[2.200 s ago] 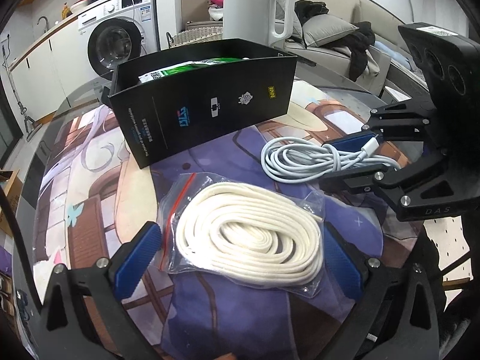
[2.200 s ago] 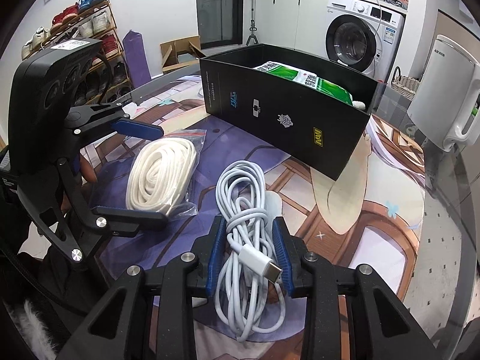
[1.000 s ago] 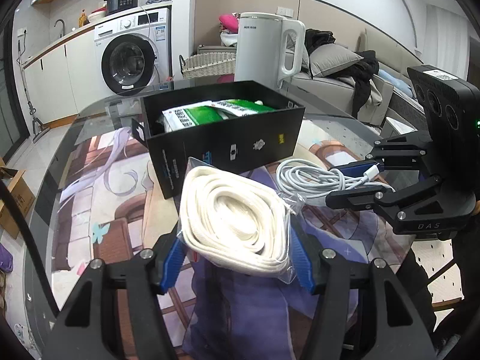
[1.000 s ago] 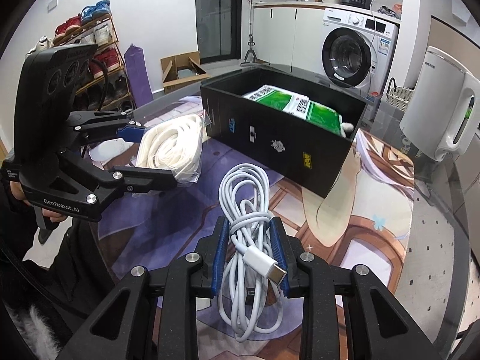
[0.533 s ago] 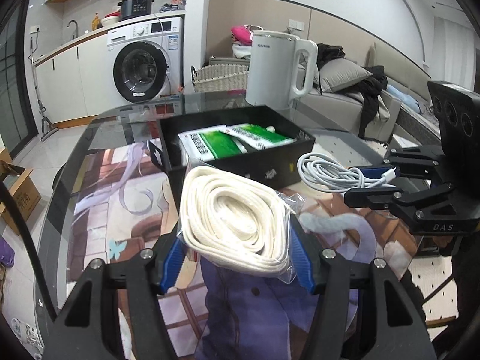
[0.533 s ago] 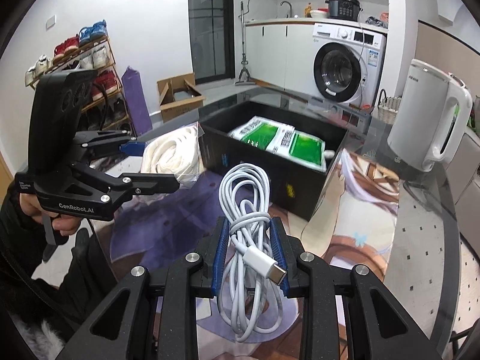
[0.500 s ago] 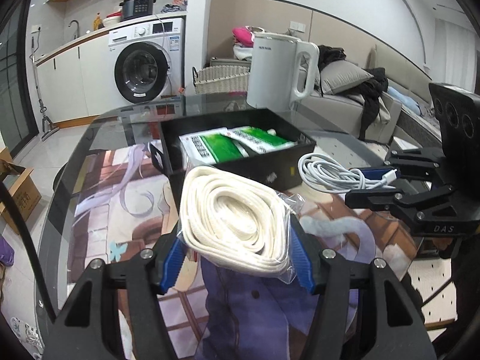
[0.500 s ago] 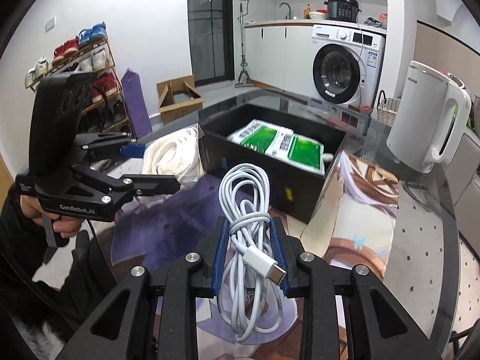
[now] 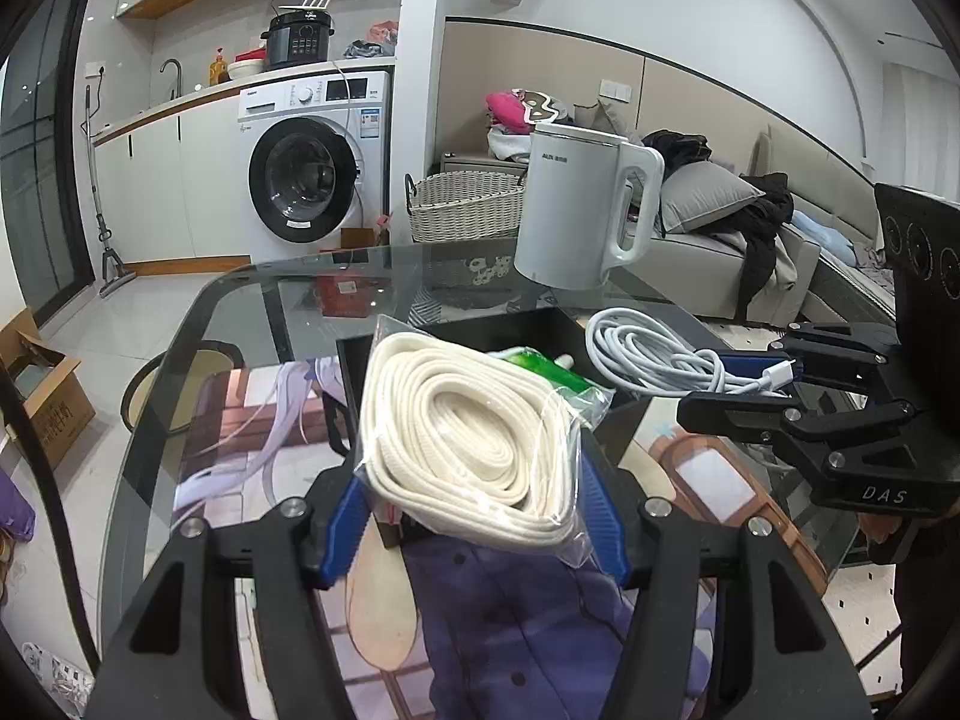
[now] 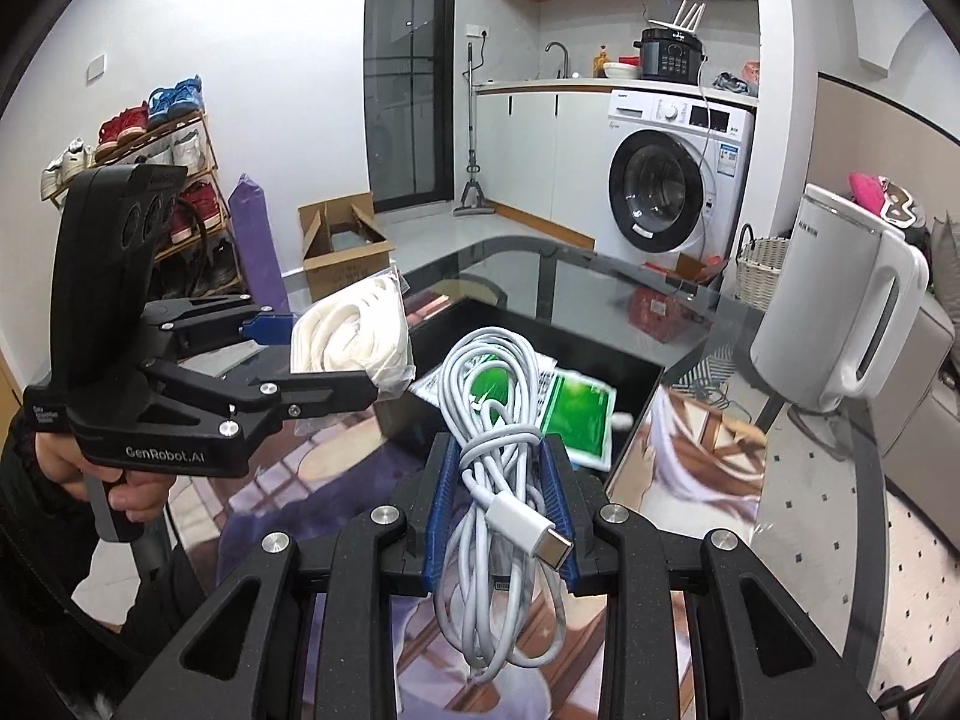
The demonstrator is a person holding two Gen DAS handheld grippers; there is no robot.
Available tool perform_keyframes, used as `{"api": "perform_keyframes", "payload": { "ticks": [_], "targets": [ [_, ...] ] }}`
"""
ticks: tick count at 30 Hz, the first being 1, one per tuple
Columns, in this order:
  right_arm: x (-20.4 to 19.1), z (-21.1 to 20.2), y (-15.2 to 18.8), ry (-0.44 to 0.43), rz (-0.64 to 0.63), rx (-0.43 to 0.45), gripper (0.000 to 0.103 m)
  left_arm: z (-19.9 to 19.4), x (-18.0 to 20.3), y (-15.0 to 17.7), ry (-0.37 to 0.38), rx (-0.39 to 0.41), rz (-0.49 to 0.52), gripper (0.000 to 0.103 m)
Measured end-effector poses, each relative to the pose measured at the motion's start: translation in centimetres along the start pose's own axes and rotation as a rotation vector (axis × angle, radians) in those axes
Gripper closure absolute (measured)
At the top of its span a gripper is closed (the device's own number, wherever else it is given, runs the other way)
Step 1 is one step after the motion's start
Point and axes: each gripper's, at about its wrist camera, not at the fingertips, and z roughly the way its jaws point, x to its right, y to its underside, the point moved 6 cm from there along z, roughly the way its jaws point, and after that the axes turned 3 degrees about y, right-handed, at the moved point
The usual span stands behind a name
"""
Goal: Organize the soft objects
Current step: 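Carry the USB cable and rope bag over the black box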
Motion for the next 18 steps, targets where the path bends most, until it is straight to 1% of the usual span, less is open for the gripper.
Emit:
{"api": "perform_keyframes", "payload": {
  "ticks": [7,18],
  "targets": [
    [0.7,0.7,-1.3,0.012,0.005,0.013,0.075,0.9,0.0,-1.4,-0.010,0.011,0.004,0.042],
    [1.7,2.2,-2.4,0.021,0.014,0.013,0.075,2.5,-0.1,-2.9,-0.022,0.014,0.019,0.042]
  ]
}}
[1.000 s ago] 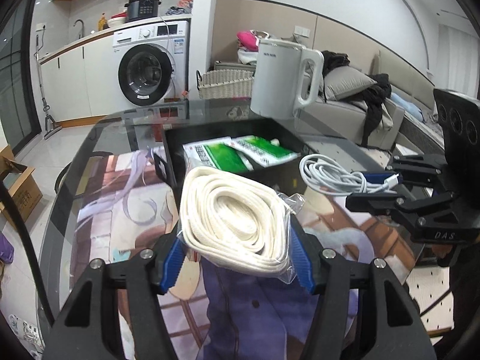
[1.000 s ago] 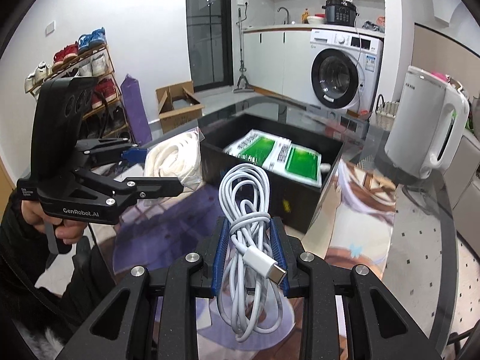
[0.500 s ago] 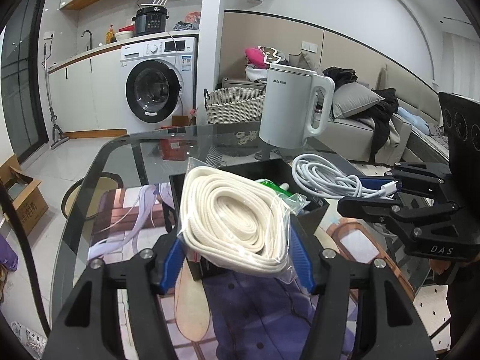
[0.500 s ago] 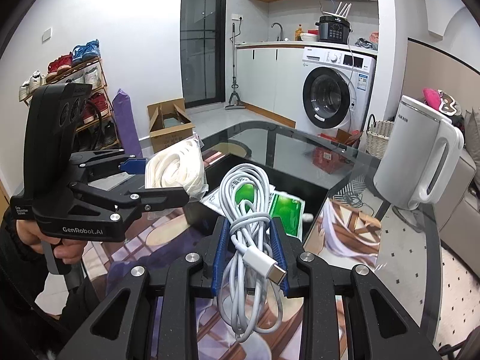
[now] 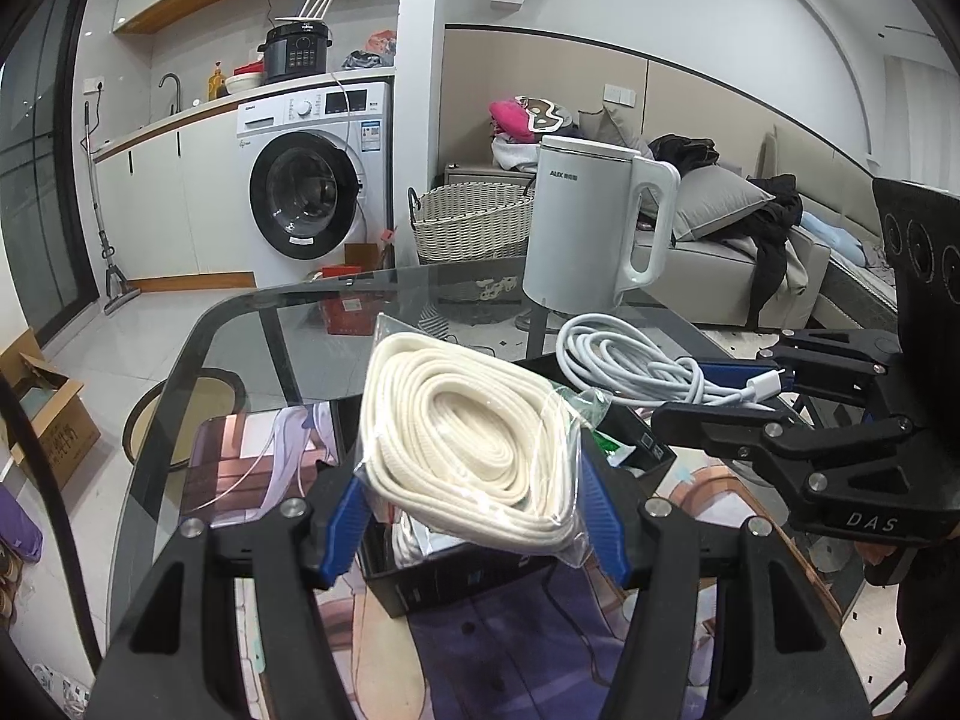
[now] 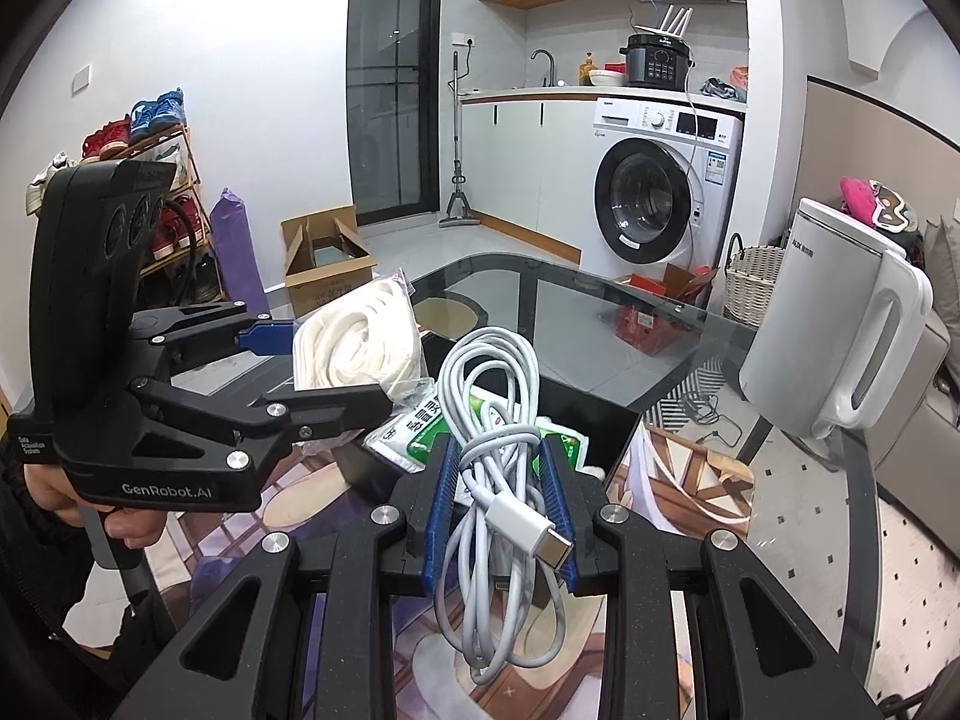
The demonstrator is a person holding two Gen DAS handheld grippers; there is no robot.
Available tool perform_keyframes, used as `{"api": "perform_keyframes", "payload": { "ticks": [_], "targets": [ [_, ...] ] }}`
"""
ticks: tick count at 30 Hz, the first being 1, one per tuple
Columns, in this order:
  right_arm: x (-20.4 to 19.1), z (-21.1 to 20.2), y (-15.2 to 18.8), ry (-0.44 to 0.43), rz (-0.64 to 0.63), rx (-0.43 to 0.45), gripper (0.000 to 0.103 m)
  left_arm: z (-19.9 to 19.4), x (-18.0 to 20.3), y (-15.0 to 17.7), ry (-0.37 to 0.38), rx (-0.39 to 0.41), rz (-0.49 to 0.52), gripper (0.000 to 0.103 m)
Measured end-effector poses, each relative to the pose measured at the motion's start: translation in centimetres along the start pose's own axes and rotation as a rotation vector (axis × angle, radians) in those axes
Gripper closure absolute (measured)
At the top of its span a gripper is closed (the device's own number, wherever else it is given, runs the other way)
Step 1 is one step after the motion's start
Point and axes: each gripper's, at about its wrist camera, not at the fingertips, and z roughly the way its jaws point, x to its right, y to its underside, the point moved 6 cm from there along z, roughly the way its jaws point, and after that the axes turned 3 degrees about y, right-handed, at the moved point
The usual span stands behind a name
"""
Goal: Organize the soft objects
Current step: 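Carry the USB cable and rope bag over the black box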
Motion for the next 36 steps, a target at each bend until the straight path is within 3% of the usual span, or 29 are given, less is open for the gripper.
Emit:
{"api": "perform_keyframes", "payload": {
  "ticks": [29,36],
  "targets": [
    [0.3,7.9,-0.2,0.016,-0.033,-0.117,0.075,7.2,-1.6,0.9,-0.013,-0.099,-0.022,0.042],
    [0.1,9.7,0.4,0.014,-0.046,-0.166,0.075,7.7,-1.0,1.1,-0.026,-0.114,0.034,0.042]
  ]
}}
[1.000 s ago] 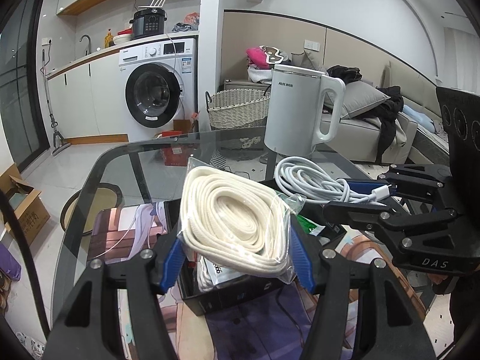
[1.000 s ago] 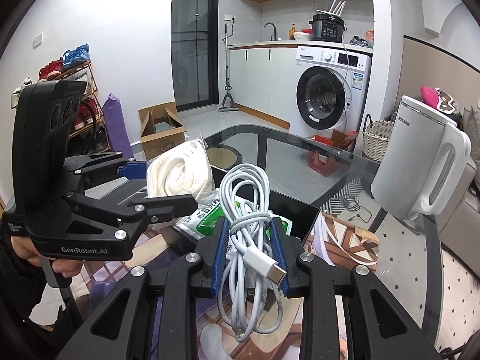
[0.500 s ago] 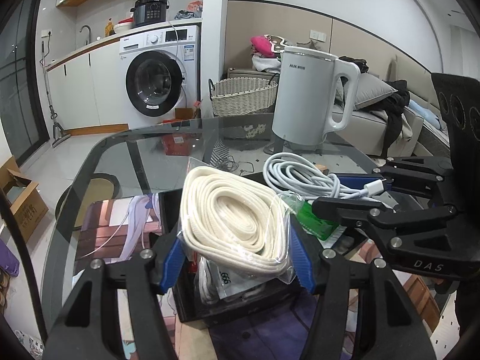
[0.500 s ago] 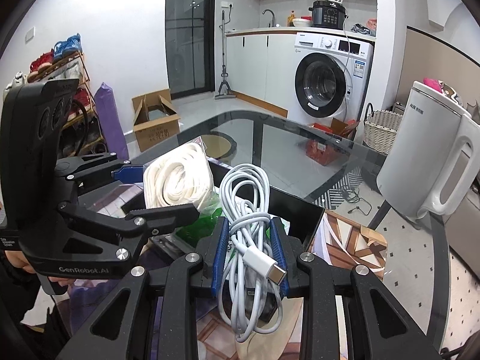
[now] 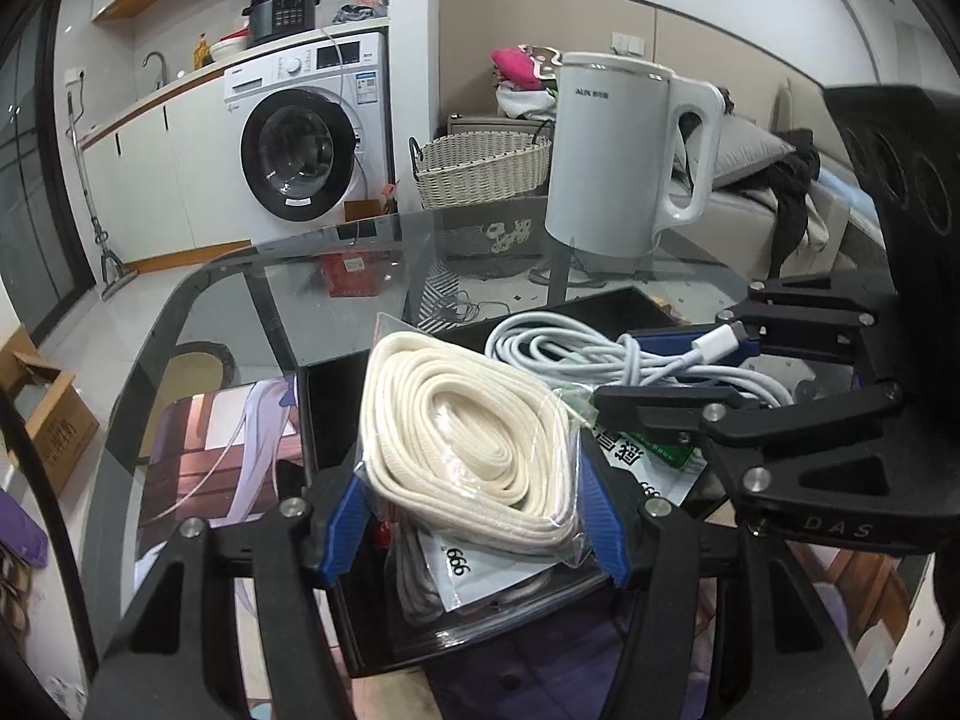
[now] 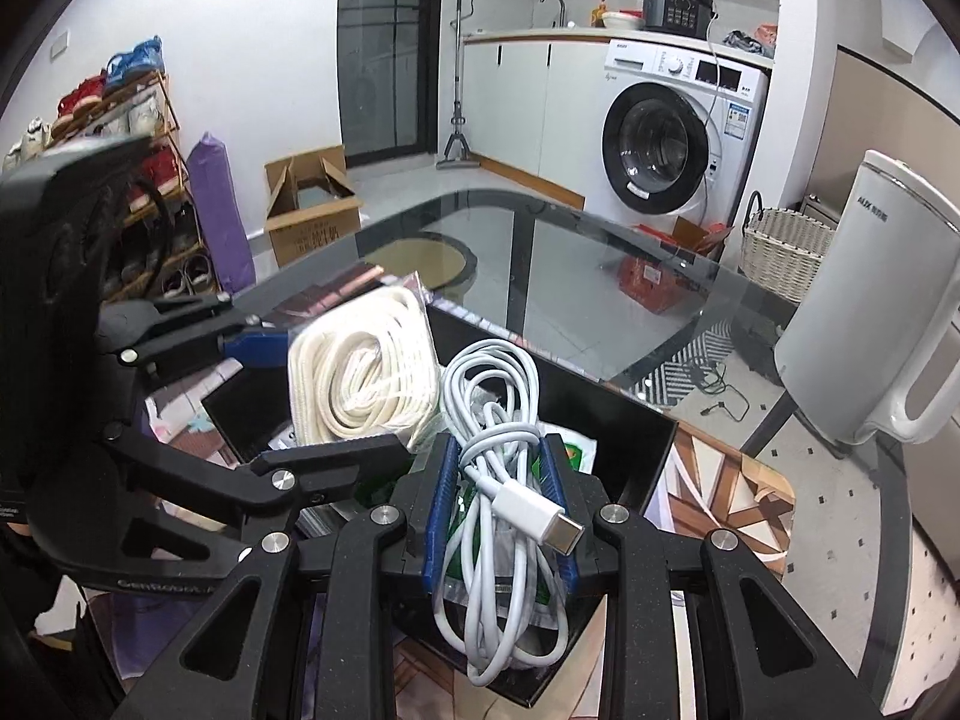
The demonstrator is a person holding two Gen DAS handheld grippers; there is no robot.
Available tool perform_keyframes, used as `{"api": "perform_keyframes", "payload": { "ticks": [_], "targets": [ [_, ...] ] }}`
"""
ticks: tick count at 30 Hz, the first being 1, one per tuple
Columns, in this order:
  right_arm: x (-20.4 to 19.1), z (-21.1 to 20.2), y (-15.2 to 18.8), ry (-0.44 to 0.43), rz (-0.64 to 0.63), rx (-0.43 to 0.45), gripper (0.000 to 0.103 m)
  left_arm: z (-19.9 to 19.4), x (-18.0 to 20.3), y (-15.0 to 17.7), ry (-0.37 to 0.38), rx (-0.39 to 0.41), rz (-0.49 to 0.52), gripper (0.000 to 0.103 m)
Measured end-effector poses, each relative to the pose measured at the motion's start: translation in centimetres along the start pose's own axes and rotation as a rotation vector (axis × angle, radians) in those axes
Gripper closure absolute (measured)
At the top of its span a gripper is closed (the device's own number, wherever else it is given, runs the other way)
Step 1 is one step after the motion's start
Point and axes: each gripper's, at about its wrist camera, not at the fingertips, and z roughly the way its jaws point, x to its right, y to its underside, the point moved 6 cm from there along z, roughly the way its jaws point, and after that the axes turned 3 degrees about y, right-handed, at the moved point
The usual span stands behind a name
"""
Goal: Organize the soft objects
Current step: 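Carry the USB cable and rope bag over the black box, then open both grippers to drop the cable and rope bag into the box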
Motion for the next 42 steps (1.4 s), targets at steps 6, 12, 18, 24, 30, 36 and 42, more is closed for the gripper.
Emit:
{"api": "perform_keyframes", "payload": {
  "ticks": [6,12,18,24,30,36,42],
  "targets": [
    [0.4,1.1,0.3,-0.019,0.014,-0.047,0.075,0.2,-0.1,0.0,0.002,-0.005,0.011,0.043],
    [0.4,1.4,0.4,-0.015,-0.001,-0.066,0.075,0.2,-0.2,0.1,0.007,-0.003,0.013,0.043],
    [0.8,1.0,0.5,-0.002,0.018,-0.032,0.068,0.2,-0.3,0.3,0.005,-0.004,0.012,0.041],
    [2.0,-2.0,0.9,0.017,0.051,0.062,0.045,-0.8,-0.1,0.6,0.034,0.023,-0.004,0.015],
    [3.3,-5.6,2.0,0.017,0.126,0.147,0.010,-3.6,-0.5,0.5,-0.005,0.096,-0.026,0.000],
    [2.5,-8.0,3.1,0.025,0.139,0.194,0.001,-6.0,-1.8,1.2,-0.014,0.144,-0.097,0.000],
    [1.3,-9.2,3.7,0.033,0.163,0.249,0.001,-7.6,-2.0,2.6,-0.042,0.168,-0.126,0.000]
  ]
}}
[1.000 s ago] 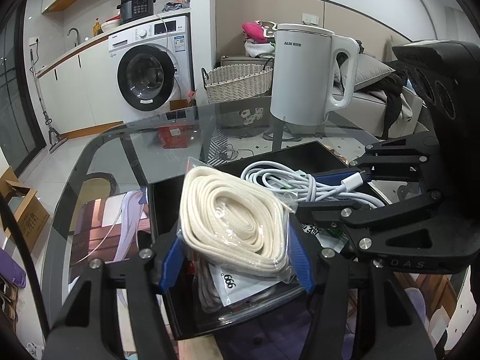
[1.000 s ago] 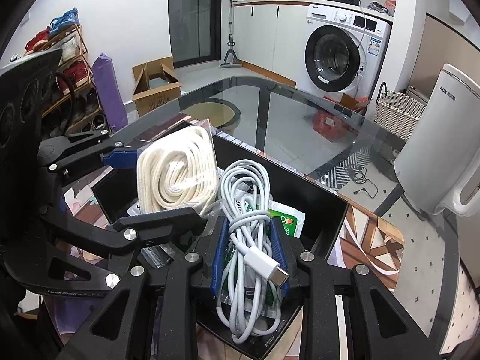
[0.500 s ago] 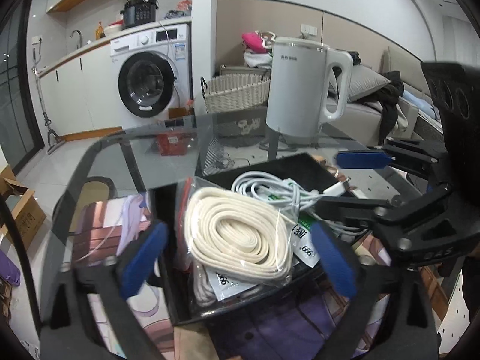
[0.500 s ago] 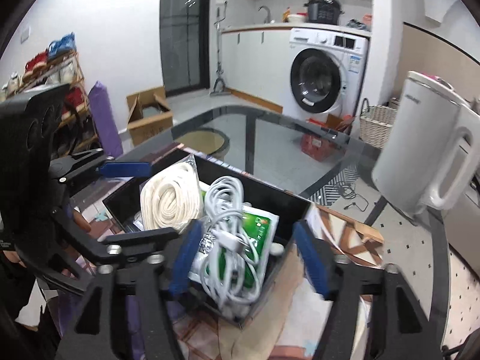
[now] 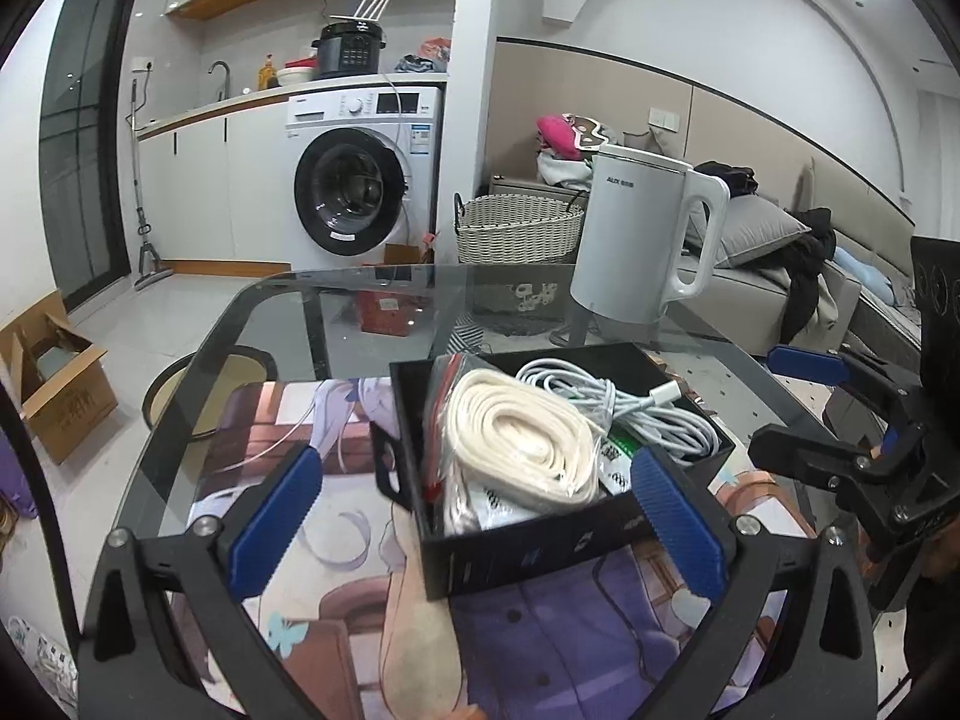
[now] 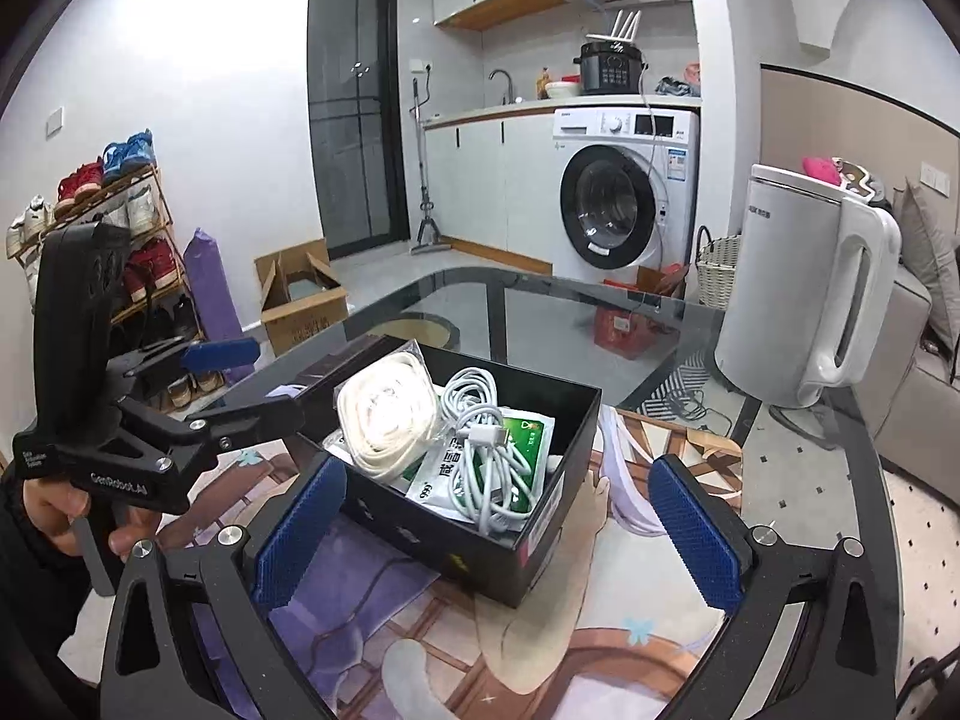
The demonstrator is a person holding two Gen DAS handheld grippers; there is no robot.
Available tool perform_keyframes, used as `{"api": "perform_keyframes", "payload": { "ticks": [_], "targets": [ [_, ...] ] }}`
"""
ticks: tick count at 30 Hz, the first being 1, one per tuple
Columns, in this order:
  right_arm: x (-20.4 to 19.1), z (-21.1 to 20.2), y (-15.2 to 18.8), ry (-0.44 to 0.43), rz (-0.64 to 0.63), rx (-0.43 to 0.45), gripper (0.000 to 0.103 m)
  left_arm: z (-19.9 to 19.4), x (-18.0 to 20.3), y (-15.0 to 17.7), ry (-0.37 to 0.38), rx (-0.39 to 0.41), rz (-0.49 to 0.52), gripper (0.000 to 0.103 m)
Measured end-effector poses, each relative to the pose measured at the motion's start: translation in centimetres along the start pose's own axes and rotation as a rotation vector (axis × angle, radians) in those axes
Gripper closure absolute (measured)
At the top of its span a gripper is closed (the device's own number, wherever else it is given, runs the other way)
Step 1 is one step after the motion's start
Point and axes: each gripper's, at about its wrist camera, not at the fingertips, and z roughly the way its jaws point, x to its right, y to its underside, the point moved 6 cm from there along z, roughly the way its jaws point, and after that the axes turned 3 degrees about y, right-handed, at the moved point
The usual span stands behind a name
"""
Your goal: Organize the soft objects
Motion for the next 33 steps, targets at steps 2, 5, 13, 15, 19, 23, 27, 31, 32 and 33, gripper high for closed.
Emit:
{"api": "perform_keyframes", "payload": {
  "ticks": [2,5,13,15,19,23,27,31,32,33],
  "targets": [
    [-0.2,-0.3,0.6,0.001,0.022,0.015,0.001,-0.4,-0.1,0.6,-0.003,0.006,0.000,0.000],
    [-0.2,-0.4,1.5,0.013,0.034,0.027,0.001,-0.6,-0.3,1.1,-0.015,0.016,-0.009,0.000],
    [-0.2,-0.6,3.3,0.040,0.026,0.046,0.001,-0.8,-0.6,2.0,-0.048,0.047,-0.034,0.000],
    [0.0,-0.8,3.3,0.041,0.029,0.056,0.001,-0.9,-0.3,1.9,-0.048,0.060,-0.026,0.000],
    [0.2,-1.1,3.3,0.041,0.028,0.065,0.001,-0.8,-0.1,1.8,-0.046,0.067,-0.023,0.000],
    [0.2,-1.2,3.4,0.040,0.024,0.070,0.001,-0.6,0.1,2.0,-0.049,0.069,-0.013,0.000],
    [0.0,-1.2,3.3,0.041,0.015,0.070,0.001,-0.6,0.3,2.0,-0.046,0.071,-0.003,0.000],
    [-0.2,-1.1,3.3,0.039,0.005,0.068,0.001,-0.6,0.4,1.9,-0.048,0.076,0.006,0.000],
    [-0.2,-1.2,3.3,0.040,0.003,0.070,0.001,-0.6,0.4,1.9,-0.047,0.075,0.006,0.000],
    [-0.2,-1.1,3.2,0.038,0.005,0.070,0.001,-0.6,0.4,1.9,-0.044,0.075,0.007,0.000]
  ]
}}
